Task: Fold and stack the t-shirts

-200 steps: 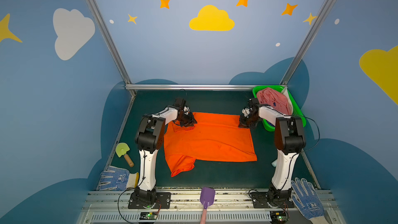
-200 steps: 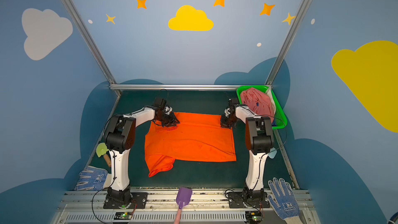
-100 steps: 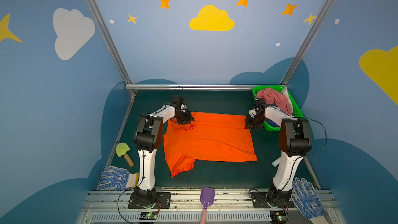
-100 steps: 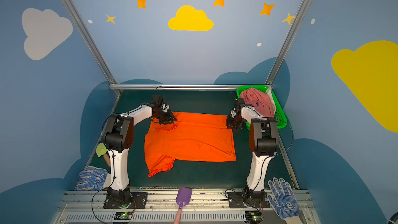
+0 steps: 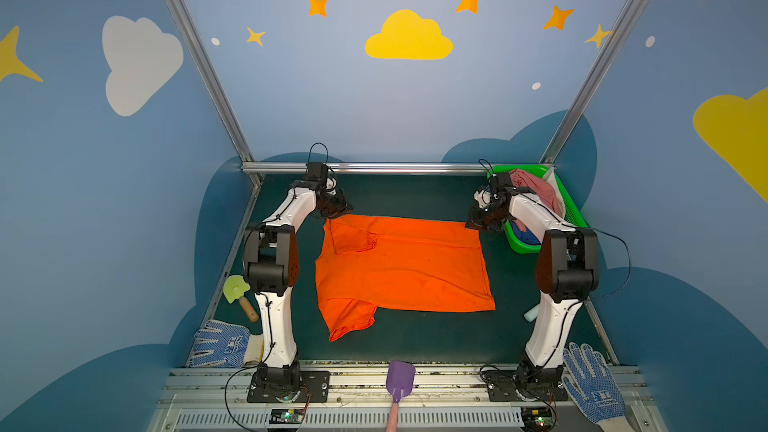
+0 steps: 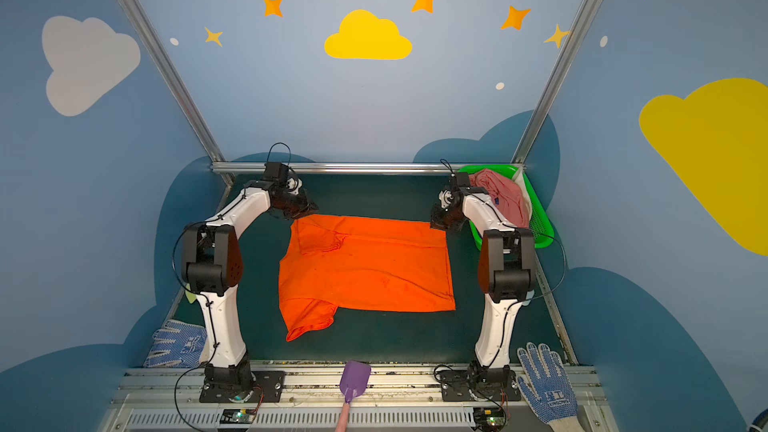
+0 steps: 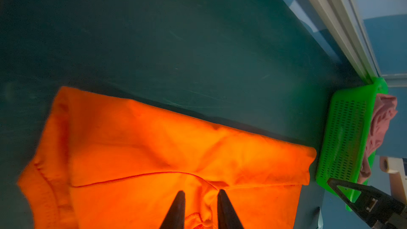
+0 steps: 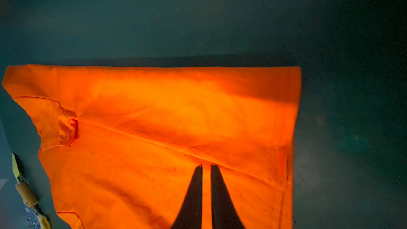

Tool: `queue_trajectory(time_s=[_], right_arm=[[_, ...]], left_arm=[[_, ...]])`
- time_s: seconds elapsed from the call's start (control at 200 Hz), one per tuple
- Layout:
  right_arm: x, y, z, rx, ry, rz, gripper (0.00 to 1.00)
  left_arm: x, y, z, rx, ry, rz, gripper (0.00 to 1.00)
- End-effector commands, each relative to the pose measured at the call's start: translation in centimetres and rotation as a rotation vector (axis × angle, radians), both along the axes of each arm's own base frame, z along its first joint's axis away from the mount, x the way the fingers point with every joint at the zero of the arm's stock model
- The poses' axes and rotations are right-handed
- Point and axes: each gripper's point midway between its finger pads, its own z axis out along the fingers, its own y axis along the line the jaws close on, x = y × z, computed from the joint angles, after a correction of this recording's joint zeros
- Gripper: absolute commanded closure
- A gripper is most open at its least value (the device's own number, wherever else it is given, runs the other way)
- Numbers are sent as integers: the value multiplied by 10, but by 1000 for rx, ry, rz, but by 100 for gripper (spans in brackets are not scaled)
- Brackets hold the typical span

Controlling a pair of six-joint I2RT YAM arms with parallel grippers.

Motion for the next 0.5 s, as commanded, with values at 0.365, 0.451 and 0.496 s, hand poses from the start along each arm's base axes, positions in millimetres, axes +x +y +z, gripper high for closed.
queue_trajectory(time_s=[0.365,0.451,0.496], right_arm=[[1,-3,-67,-42,189,-31,85],[7,-8,-71,-62,201,-47,84],[10,-11,-74,-69,209,-55,84]], left_arm=[[-6,36,-81,-50,136,87,77],[-5,42,-90,-47,152,99,78],[-3,45,-94,-49,158,108,79]])
